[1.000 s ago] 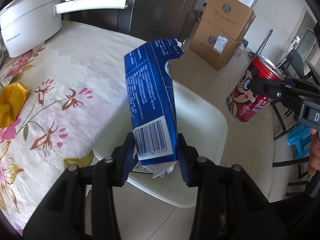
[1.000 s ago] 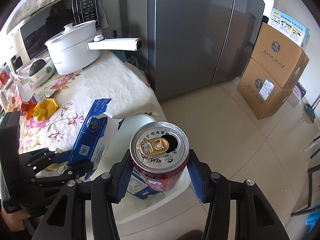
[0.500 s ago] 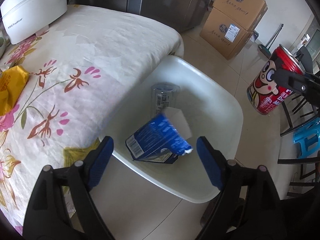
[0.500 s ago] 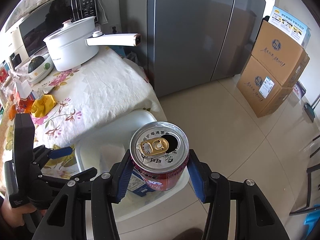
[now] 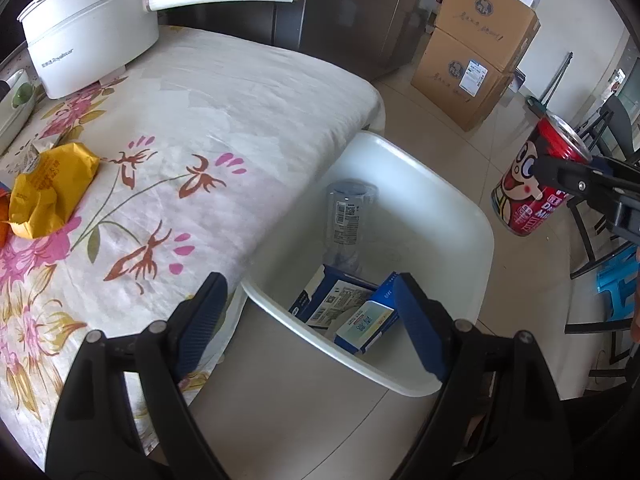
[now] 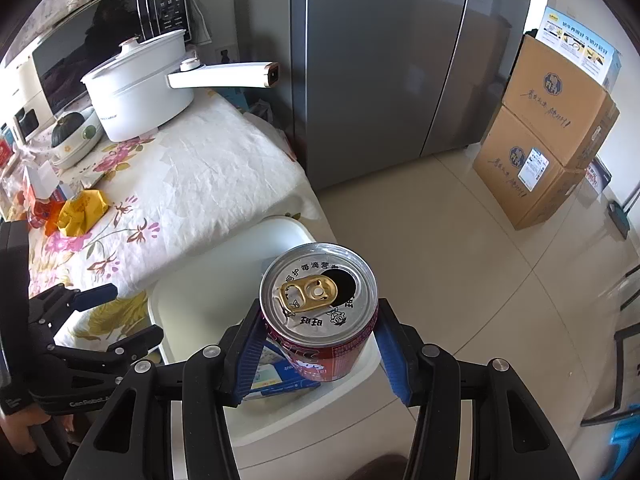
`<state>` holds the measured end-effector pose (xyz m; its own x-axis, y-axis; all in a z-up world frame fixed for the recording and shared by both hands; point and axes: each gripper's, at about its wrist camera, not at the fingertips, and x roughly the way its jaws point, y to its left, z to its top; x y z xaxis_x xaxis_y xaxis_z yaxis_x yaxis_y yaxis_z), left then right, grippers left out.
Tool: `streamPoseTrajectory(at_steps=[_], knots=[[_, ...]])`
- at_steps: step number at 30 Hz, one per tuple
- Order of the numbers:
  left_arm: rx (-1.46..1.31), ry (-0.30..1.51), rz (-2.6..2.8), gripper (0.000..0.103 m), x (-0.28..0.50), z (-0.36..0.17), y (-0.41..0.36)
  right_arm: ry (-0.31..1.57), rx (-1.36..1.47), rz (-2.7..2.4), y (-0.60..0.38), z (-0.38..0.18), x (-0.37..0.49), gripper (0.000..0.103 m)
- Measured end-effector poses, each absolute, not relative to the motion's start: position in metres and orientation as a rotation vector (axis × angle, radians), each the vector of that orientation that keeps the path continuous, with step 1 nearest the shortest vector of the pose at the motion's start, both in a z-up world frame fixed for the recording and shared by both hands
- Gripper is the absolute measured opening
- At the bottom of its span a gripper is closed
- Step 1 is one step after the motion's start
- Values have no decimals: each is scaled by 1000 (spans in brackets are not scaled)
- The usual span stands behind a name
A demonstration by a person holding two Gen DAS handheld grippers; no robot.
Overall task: Collect trash
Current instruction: 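Lower the red can into the white bin and open the right gripper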
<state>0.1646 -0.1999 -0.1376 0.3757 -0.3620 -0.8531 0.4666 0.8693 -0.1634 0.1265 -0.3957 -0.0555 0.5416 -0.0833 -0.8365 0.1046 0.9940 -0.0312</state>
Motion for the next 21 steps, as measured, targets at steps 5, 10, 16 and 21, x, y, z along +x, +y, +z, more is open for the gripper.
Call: streamPoseTrajectory(at_steps=[5, 10, 16, 21], knots=[[115, 1056, -517, 85, 166, -137, -198, 979, 34, -88, -393, -56, 129, 56], [116, 1049, -509, 85, 166, -135, -192, 963, 28, -87, -388, -51, 129, 73], [121, 1043, -496, 85, 166, -132, -185, 957, 14, -75, -383, -48, 129, 79], [117, 1036, -479, 85, 166, -128, -175, 964, 15, -80, -383, -49, 132, 80]])
